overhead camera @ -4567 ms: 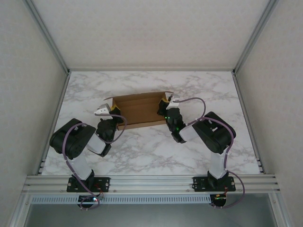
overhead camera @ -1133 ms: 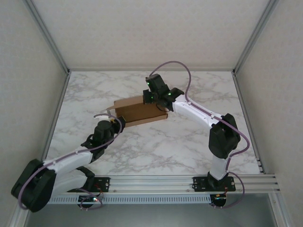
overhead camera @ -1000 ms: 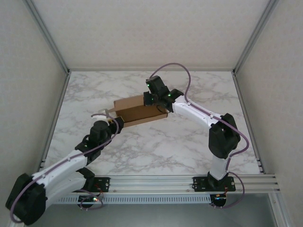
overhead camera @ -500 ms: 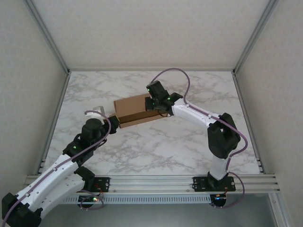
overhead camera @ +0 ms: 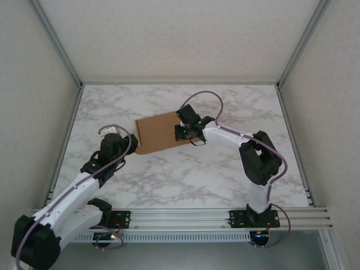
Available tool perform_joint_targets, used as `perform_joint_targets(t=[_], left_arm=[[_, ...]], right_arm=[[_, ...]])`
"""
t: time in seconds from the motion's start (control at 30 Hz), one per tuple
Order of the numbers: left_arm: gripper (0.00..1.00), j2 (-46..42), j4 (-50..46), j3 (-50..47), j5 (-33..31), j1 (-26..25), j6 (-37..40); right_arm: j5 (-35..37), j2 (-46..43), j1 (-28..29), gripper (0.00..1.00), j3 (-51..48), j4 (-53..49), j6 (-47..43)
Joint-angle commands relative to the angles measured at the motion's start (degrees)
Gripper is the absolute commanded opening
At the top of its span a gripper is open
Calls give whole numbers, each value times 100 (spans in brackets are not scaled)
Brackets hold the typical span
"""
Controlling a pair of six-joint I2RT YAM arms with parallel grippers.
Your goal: Fold the paper box
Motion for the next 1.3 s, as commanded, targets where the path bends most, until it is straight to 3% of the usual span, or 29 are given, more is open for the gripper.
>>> perform_joint_targets(t=[0.0,0.23,0.43,0.73,1.13,1.27], left_arm=[[51,444,480,262,711,478,-23],[57,1686,1107,701,1373,930,57],[60,2757,1311,1137,1786,1023,32],[60,3875,1628,1402,2186,1201,-114],[50,4210,1951,1469,2899,1257,-116],[43,4332,2038,1526,2997,1273,-81]], right_arm=[[-297,-289,-249,7,54,-60,-199],[-673,-320,-1010,36,485,-173,-221],[-1016,102,-1626,43,1011,-313,-220],[-2484,964,-1953,47,1494,-416,-263],[-3071,1025,-1967,47,1037,-182,28],[-3234,779,-1963,42,564,175,226]])
